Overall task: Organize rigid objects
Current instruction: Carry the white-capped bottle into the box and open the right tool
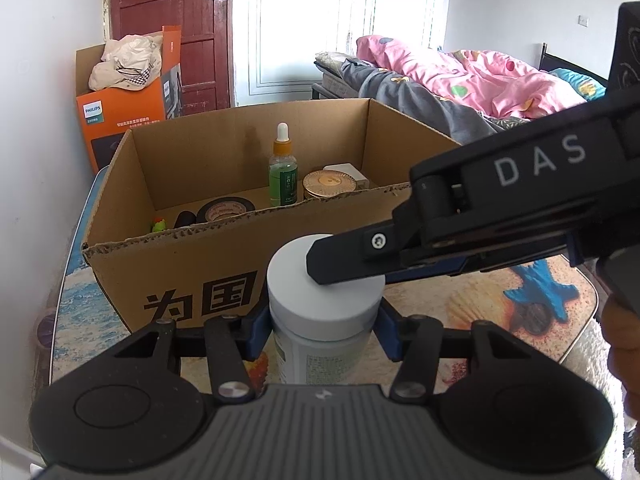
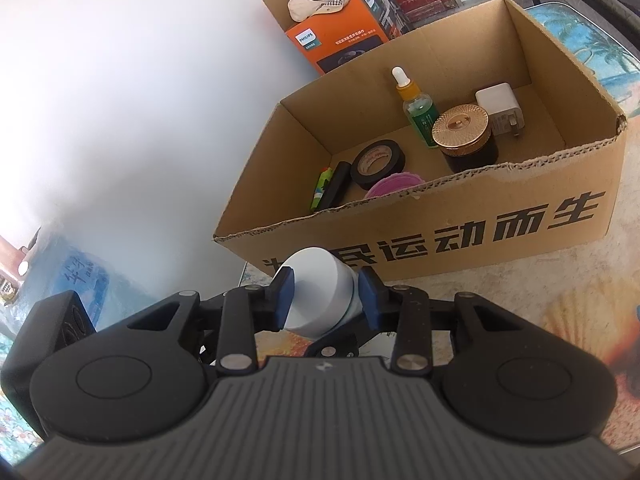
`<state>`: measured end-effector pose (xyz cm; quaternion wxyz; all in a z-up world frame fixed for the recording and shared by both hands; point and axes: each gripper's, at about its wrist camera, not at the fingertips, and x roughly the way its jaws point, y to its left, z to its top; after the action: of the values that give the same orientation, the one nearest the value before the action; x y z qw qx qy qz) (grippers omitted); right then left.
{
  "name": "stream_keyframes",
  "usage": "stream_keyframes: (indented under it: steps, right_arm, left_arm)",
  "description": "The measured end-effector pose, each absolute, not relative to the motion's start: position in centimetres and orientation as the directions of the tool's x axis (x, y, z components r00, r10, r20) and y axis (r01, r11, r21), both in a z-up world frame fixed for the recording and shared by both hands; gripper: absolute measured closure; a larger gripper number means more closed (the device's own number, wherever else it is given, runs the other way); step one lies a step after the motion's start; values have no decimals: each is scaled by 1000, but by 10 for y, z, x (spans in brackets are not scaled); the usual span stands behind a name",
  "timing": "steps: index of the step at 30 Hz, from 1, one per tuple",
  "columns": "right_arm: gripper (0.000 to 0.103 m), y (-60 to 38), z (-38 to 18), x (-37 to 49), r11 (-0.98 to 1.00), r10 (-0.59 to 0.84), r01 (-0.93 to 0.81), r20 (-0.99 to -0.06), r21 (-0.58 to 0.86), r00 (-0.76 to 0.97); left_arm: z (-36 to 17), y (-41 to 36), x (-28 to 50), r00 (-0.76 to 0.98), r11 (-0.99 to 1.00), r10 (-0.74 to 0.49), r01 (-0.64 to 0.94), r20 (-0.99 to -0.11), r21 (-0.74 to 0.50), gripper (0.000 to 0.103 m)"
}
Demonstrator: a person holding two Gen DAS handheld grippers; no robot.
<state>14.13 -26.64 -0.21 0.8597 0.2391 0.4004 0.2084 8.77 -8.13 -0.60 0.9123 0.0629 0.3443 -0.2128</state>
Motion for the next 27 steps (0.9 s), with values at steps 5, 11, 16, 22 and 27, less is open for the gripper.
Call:
stream_keyframes:
  steps: [5, 11, 16, 22, 27]
  right_arm:
    - [68, -266, 0, 139, 799, 550, -171, -586, 576, 595]
    - [68, -267, 6, 134, 798, 552, -181, -576, 575, 603]
    - [68, -266, 12, 128, 796, 555, -193, -566, 573, 609]
    - [68, -265, 20, 120, 795, 559, -212, -551, 568, 620]
    - [68, -265, 30, 112, 793, 562, -227, -533, 566, 633]
  left_arm:
    - [-3, -82, 85, 678, 901, -344, 433, -650, -25, 49]
    - [1, -83, 81, 689, 900, -343, 435, -638, -14, 49]
    - [4, -80, 74, 701, 900, -342, 436, -626, -4, 49]
    - [11, -78, 67, 716, 901, -340, 433, -610, 6, 49]
    - [20, -77, 61, 731, 901, -341, 434, -591, 16, 49]
